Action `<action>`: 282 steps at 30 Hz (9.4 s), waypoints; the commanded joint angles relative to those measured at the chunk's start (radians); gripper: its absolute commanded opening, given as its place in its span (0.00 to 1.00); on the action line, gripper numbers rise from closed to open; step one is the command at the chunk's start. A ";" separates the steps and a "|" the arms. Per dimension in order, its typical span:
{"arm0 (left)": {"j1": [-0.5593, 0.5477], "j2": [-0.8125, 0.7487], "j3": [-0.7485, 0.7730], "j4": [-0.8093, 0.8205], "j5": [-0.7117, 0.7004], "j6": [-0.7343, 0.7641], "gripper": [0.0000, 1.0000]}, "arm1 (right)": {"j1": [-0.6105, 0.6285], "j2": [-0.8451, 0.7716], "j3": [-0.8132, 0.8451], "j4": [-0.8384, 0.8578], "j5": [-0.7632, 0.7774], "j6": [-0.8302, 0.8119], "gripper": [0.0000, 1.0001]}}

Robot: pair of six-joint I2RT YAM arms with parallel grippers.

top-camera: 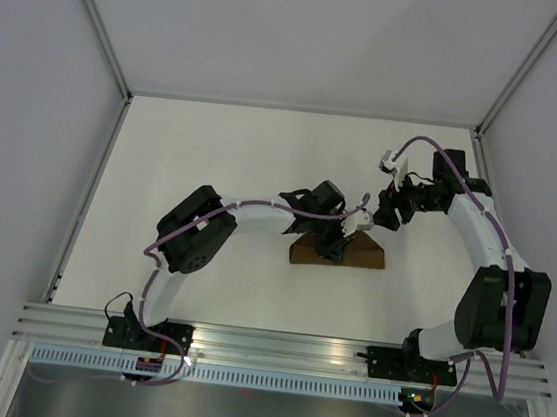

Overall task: Fold the napkin, place the utensils inside, and roll it up
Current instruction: Roll the napkin at the center of the board.

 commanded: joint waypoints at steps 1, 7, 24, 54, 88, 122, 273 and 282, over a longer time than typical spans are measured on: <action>0.040 0.095 0.025 -0.196 0.180 -0.110 0.15 | 0.007 -0.146 -0.170 0.076 -0.065 -0.131 0.64; 0.094 0.147 0.074 -0.236 0.282 -0.162 0.17 | 0.023 -0.342 -0.401 0.195 -0.035 -0.227 0.65; 0.112 0.266 0.194 -0.319 0.350 -0.231 0.19 | 0.428 -0.356 -0.682 0.636 0.357 -0.103 0.67; 0.169 0.053 0.131 -0.182 0.220 -0.365 0.63 | 0.469 -0.107 -0.518 0.317 0.256 -0.212 0.22; -0.208 -0.628 -0.607 0.411 -0.759 -0.090 0.69 | 0.320 0.594 0.099 -0.301 0.142 -0.402 0.22; -0.300 -0.118 -0.369 0.370 -0.698 0.145 0.24 | 0.305 0.703 0.240 -0.373 0.145 -0.358 0.35; -0.326 -0.158 -0.447 0.392 -0.687 0.103 0.21 | 0.366 0.671 0.228 -0.349 0.171 -0.379 0.51; -0.300 -0.176 -0.449 0.339 -0.597 0.051 0.16 | 0.319 0.571 0.289 -0.309 0.087 -0.234 0.66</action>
